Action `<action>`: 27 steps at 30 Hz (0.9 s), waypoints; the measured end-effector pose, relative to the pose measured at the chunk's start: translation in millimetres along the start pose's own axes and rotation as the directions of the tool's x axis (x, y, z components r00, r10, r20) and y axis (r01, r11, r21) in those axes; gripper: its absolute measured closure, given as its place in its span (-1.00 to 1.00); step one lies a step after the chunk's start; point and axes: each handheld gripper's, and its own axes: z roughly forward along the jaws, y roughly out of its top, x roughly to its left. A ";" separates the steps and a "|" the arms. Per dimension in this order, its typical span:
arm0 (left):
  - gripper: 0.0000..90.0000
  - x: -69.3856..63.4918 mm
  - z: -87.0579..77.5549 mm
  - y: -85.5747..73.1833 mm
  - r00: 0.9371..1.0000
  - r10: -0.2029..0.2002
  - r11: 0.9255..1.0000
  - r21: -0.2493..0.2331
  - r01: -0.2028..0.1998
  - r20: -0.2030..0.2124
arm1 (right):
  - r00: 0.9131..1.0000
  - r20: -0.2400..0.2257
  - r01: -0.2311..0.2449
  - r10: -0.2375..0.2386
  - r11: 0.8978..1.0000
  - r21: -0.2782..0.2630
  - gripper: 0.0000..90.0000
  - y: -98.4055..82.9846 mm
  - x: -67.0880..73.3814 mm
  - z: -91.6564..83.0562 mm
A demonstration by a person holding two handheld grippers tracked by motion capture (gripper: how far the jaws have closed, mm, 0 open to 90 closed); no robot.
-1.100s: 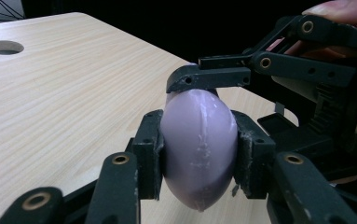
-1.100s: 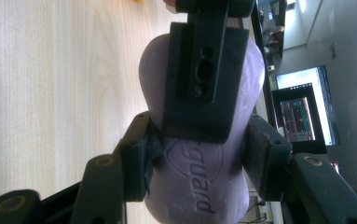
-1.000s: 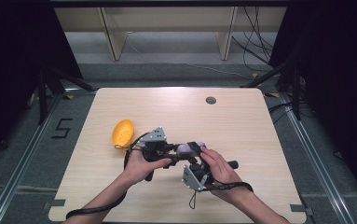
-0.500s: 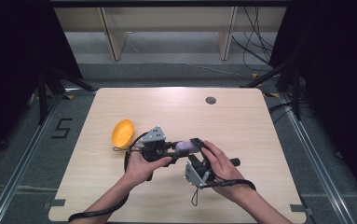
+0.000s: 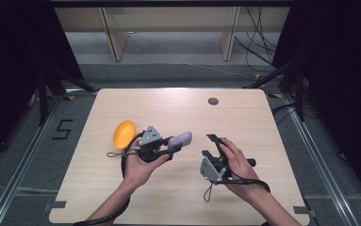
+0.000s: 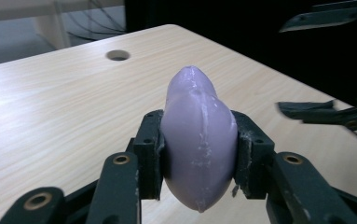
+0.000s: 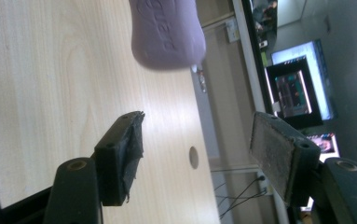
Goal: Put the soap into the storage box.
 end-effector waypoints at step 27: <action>0.31 5.6 -21.3 -25.6 0.951 -0.021 0.994 -0.112 -0.015 -0.307 | 0.911 -0.070 -0.405 0.407 0.913 0.047 -0.13 -50.6 -13.0 -19.2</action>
